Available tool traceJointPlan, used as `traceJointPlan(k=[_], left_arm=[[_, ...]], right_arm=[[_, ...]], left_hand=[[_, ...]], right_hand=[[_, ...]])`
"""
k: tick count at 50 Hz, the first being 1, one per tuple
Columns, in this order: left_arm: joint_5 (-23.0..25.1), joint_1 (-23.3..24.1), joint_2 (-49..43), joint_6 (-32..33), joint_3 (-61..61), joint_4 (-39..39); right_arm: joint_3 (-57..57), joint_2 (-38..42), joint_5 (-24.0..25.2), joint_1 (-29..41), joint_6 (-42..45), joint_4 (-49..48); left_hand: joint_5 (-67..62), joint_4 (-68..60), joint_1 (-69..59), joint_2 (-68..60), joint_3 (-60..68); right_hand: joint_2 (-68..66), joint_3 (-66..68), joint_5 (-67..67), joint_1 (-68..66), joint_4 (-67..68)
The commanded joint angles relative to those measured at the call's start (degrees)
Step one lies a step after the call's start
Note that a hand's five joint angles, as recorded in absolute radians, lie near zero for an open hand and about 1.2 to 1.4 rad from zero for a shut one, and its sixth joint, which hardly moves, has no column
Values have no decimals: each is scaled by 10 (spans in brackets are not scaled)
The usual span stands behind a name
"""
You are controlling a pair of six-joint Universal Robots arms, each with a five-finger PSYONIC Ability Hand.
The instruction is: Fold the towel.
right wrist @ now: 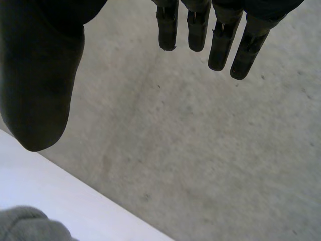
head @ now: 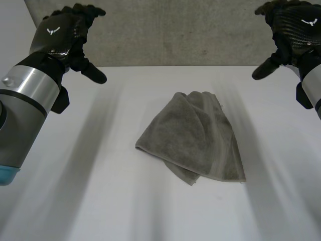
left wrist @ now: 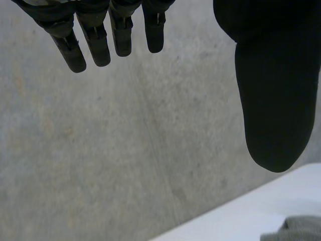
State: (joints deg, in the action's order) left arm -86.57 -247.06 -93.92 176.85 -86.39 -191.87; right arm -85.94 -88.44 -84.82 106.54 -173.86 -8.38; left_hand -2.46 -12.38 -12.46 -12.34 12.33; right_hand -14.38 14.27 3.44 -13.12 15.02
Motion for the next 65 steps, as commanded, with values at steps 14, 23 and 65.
traceJointPlan(k=[14,23,65], left_arm=[[-47,2,-19,46,46,76],[-49,3,-19,47,45,72],[61,53,-370,189,69,-46]], right_arm=[[32,38,-47,-5,12,56],[35,40,-35,-3,18,60],[-149,260,90,72,75,-35]], left_hand=[[4,3,4,3,-3],[4,3,4,3,-3],[-99,-99,-99,-100,100]], right_hand=[[44,-43,-34,31,-50],[44,-43,-34,31,-50],[-71,73,81,-84,65]])
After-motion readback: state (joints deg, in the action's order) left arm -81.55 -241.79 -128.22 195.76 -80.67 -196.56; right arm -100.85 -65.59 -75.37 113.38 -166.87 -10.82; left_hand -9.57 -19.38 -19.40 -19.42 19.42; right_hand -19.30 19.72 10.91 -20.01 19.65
